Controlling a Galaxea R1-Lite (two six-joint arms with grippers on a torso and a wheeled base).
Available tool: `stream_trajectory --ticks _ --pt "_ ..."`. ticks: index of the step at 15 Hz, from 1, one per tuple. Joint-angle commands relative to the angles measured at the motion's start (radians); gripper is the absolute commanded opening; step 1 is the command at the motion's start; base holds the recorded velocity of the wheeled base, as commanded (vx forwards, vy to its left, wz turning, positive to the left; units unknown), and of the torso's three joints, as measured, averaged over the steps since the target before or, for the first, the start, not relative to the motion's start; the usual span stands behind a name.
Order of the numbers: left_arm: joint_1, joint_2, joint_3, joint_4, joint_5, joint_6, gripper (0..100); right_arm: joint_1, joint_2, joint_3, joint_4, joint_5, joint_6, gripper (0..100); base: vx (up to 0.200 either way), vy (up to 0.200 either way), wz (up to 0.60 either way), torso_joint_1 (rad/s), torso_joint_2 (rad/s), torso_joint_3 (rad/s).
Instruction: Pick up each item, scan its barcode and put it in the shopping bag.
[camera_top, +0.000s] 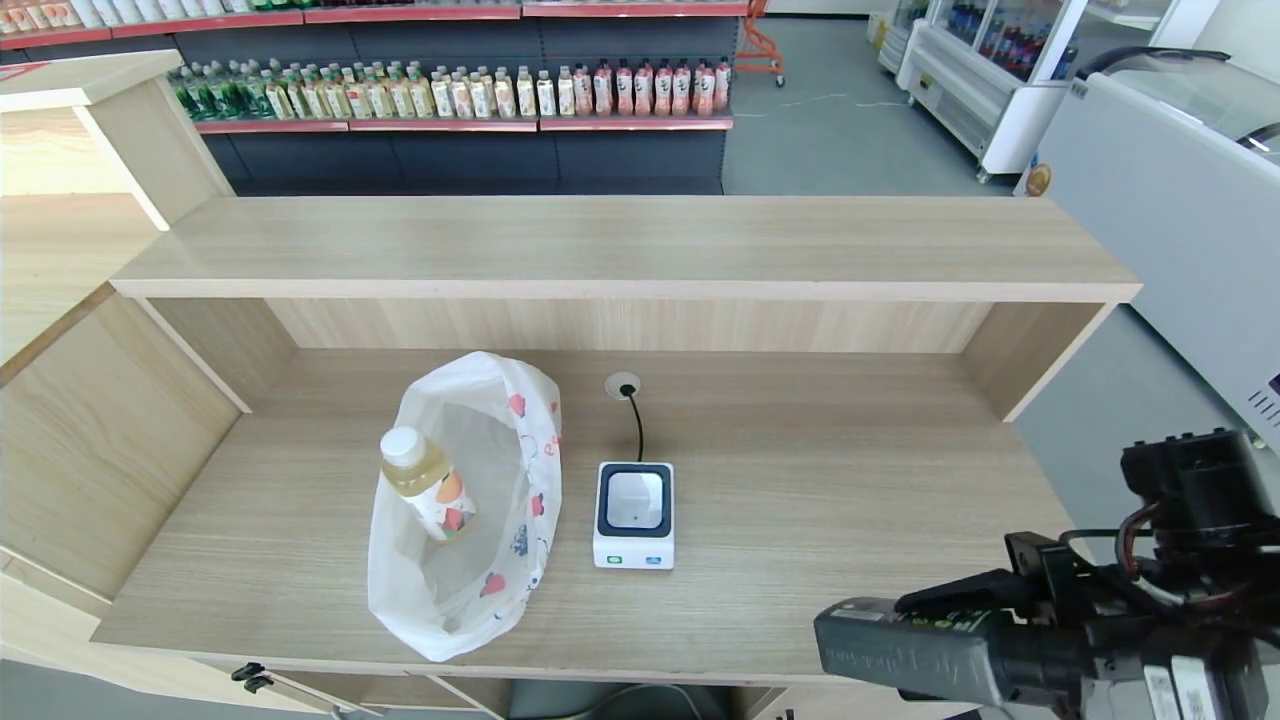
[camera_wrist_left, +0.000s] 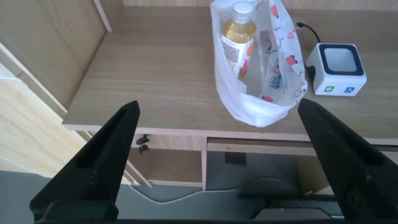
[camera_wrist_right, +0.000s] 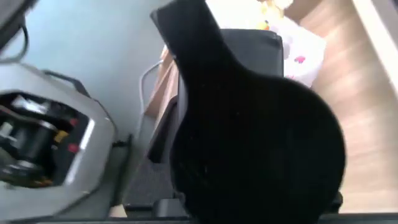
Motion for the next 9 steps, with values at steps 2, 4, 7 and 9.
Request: stream_trajectory --ticks 2,4,7,9 --pt "0.0 0.0 0.0 0.0 0.0 -0.001 100 -0.099 -0.2 -0.106 0.006 -0.007 0.705 0 0.0 0.0 0.0 0.0 0.0 0.0" --pt "0.002 0.0 0.0 0.0 0.0 0.0 100 -0.143 -0.269 -0.104 0.006 -0.024 1.121 0 0.0 0.0 0.0 0.0 0.0 0.0" --pt "0.0 0.0 0.0 0.0 0.0 0.0 100 -0.243 -0.303 0.006 -0.097 -0.022 1.765 0 0.0 0.0 0.0 0.0 0.0 0.0" --pt "0.0 0.0 0.0 0.0 0.0 -0.001 100 -0.251 -0.259 0.092 -0.231 -0.025 1.782 0 0.0 0.0 0.0 0.0 0.0 0.0"
